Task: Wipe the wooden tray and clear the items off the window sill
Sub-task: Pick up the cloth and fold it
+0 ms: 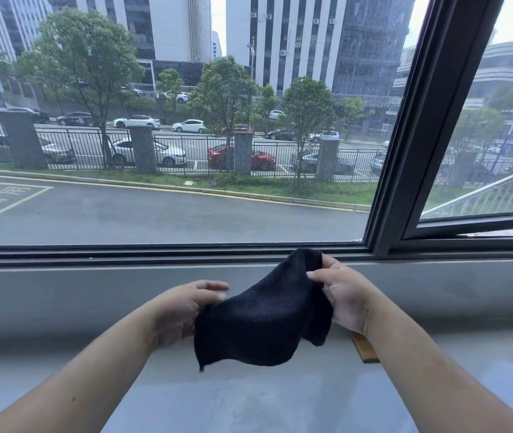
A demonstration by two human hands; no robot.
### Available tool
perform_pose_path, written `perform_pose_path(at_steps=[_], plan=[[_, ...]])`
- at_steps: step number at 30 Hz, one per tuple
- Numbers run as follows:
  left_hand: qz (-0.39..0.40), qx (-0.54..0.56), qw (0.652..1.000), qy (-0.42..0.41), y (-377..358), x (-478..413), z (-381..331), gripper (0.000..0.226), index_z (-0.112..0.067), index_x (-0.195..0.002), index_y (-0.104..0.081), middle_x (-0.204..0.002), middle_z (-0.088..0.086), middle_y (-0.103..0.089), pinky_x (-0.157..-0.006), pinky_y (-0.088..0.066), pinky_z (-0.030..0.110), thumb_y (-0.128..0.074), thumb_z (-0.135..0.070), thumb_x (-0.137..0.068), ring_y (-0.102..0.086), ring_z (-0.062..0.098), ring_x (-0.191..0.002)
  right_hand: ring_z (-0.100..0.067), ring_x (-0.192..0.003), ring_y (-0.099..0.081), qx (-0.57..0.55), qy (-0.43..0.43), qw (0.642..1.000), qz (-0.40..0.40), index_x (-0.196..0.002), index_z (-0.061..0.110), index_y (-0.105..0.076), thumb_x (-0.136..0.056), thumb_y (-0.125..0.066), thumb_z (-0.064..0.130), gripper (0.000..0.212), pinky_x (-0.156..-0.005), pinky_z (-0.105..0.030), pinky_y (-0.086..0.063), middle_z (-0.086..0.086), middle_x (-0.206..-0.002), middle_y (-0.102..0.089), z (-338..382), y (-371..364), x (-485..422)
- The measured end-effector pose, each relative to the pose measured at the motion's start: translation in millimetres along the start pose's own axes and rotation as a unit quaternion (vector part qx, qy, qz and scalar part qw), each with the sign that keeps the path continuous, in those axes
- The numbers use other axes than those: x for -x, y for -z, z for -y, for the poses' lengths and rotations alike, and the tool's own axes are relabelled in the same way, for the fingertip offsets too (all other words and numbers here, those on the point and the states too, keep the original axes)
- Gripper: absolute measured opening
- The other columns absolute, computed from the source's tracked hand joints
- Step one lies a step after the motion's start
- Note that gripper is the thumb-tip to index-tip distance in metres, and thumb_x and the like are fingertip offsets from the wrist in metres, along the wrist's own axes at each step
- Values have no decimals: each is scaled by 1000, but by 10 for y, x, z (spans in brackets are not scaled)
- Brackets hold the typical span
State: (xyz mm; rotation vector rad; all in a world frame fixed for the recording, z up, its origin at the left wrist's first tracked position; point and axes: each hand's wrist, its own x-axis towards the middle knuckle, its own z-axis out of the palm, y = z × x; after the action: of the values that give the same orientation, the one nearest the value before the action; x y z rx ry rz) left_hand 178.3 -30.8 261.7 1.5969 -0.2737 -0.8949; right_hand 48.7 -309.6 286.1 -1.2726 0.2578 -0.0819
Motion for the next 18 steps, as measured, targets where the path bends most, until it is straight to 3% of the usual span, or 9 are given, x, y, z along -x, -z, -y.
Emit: perform_pose_path(at_steps=[3, 6, 8, 12, 14, 16, 18], plan=[[-76, 45, 993, -84, 90, -28, -45, 35, -25, -132, -63, -108, 13, -81, -70, -59, 30, -71, -12, -101, -77, 21, -83, -34, -101, -75, 222, -24, 964, -142, -123, 8, -66, -100, -55, 1, 27, -91, -50, -61, -15, -112, -78, -132, 131, -36], [-122, -43, 984, -125, 177, -64, -19, 46, -25, -138, -61, -118, 29, -74, -102, -57, 45, -76, -8, -97, -76, 32, -109, -30, -101, -75, 252, -11, 945, -207, -145, 13, -44, -99, -65, 5, 51, -95, -51, -59, -12, -116, -75, -224, 221, -34], [-164, -129, 968, -137, 204, -84, 8, 38, -24, -127, -70, -111, 26, -76, -109, -54, 46, -81, -11, -93, -76, 28, -107, -26, -100, -75, 285, 8, 936, -207, -150, 20, -40, -99, -68, 11, 60, -97, -46, -58, -8, -119, -73, -229, 237, -20], [-229, -290, 918, -146, 255, -147, 58, 9, -29, -87, -81, -79, -14, -81, -89, -60, 35, -84, -21, -90, -76, 7, -84, -13, -76, -72, 378, 57, 905, -185, -104, 14, -74, -98, -68, 10, 9, -84, -44, -64, -1, -88, -79, -212, 237, -13], [-255, -349, 890, -148, 261, -154, 64, 13, -32, -78, -78, -73, -20, -77, -74, -56, 28, -83, -30, -89, -71, 0, -78, -10, -77, -69, 448, 86, 869, -193, -89, 22, -75, -96, -70, 20, 9, -72, -31, -57, 7, -81, -76, -162, 230, 0], [-271, -378, 874, -145, 253, -147, 63, 17, -33, -74, -75, -73, -18, -74, -63, -47, 24, -81, -37, -89, -66, -2, -76, -4, -82, -65, 492, 99, 841, -204, -85, 24, -76, -95, -71, 29, 12, -70, -23, -47, 12, -83, -73, -103, 239, 31], [-275, -372, 876, -136, 213, -131, 46, 20, -28, -74, -71, -72, -14, -72, -60, -44, 26, -79, -37, -90, -65, 1, -74, -10, -79, -67, 456, 70, 865, -195, -87, 19, -74, -96, -68, 31, 16, -70, -28, -51, 4, -86, -76, -97, 233, 49]])
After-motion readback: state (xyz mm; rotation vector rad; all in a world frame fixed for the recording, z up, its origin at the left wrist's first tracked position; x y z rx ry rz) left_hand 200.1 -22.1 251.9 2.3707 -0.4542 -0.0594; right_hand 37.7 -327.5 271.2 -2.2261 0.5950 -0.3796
